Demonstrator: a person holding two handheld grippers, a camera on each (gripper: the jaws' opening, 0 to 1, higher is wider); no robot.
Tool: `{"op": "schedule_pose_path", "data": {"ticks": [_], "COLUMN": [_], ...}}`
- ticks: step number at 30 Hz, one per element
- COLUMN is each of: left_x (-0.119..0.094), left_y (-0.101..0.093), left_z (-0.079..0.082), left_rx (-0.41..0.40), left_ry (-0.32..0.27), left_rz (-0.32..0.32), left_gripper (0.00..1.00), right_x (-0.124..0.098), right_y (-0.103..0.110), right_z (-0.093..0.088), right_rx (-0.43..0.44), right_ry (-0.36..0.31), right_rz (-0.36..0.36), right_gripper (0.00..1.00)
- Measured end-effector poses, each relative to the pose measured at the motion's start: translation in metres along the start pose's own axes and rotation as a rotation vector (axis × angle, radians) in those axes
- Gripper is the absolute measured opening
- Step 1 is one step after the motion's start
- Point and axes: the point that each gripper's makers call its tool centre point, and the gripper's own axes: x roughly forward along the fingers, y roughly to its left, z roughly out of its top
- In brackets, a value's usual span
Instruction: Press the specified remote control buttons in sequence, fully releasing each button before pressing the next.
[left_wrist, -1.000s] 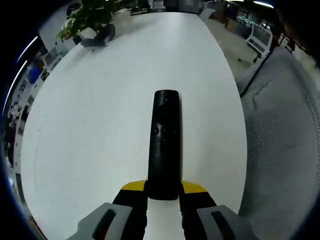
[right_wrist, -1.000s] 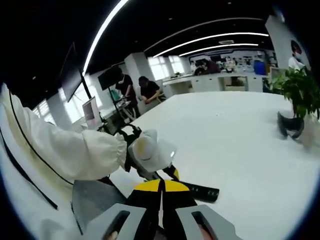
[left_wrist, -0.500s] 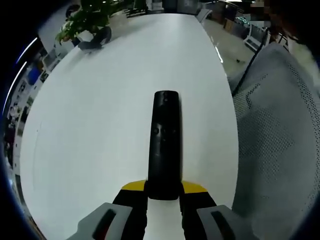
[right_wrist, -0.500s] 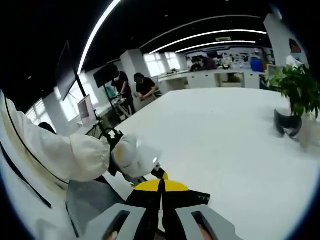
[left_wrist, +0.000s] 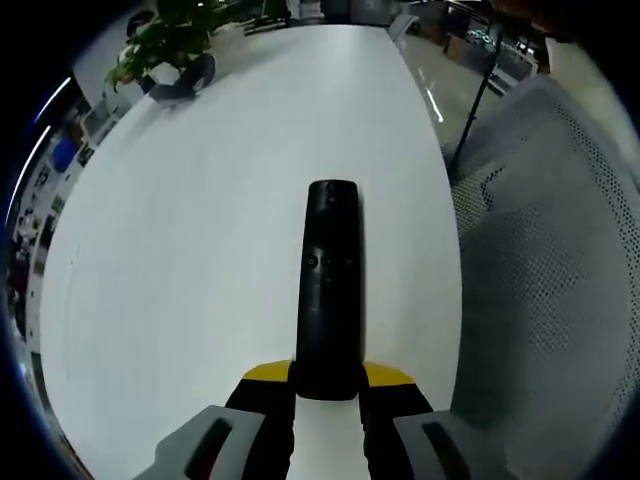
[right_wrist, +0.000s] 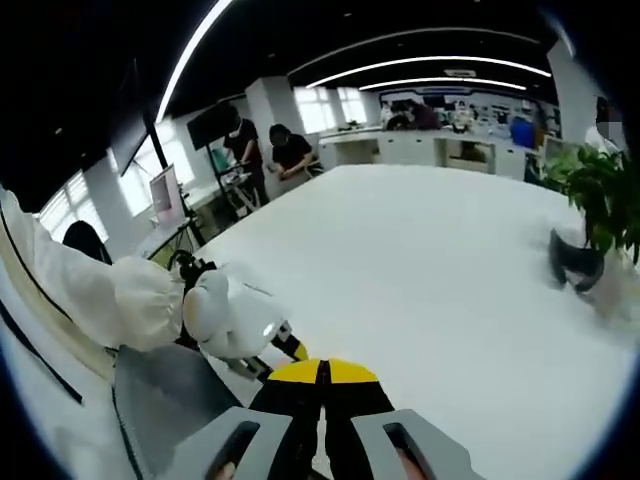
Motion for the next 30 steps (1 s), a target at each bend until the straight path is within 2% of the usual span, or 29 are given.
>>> {"op": "schedule_pose_path", "data": {"ticks": [4,13,16,22,27,29,30], "left_x": [-0.001,-0.003,-0.003,-0.003,-0.003,-0.003,-0.003], "left_y": [-0.005,-0.015,-0.014,-0.014,-0.014,-0.013,-0.013], "left_z": [-0.002,-0.009,-0.009,-0.009,-0.009,-0.009,-0.009], "left_rx": [0.009,0.038,0.035,0.034,0.038,0.041,0.039], "left_ry": [0.013,0.054,0.056,0.04,0.043,0.042,0.042], "left_rz": [-0.002,-0.013,-0.012,-0.016,-0.015,-0.018,-0.019], "left_gripper": [0.23,0.23,0.23,0.23,0.23,0.23,0.23], "right_x": [0.006,0.023,0.03,0.035,0.045,0.05,0.051], "right_y": [-0.001,-0.011,-0.02,-0.023,-0.026,-0.027,-0.029], "right_z": [-0.009,-0.043,-0.066,-0.091,-0.1,-0.106,-0.113], "right_rx": [0.006,0.034,0.001,-0.036,-0.063,-0.075,-0.092], "right_ry": [0.053,0.2,0.301,0.42,0.455,0.484,0.525], "right_rz": [0.014,0.025,0.017,0.032,0.054,0.062,0.063], "right_gripper": [0.0,0.0,0.0,0.0,0.0,0.0,0.0]}}
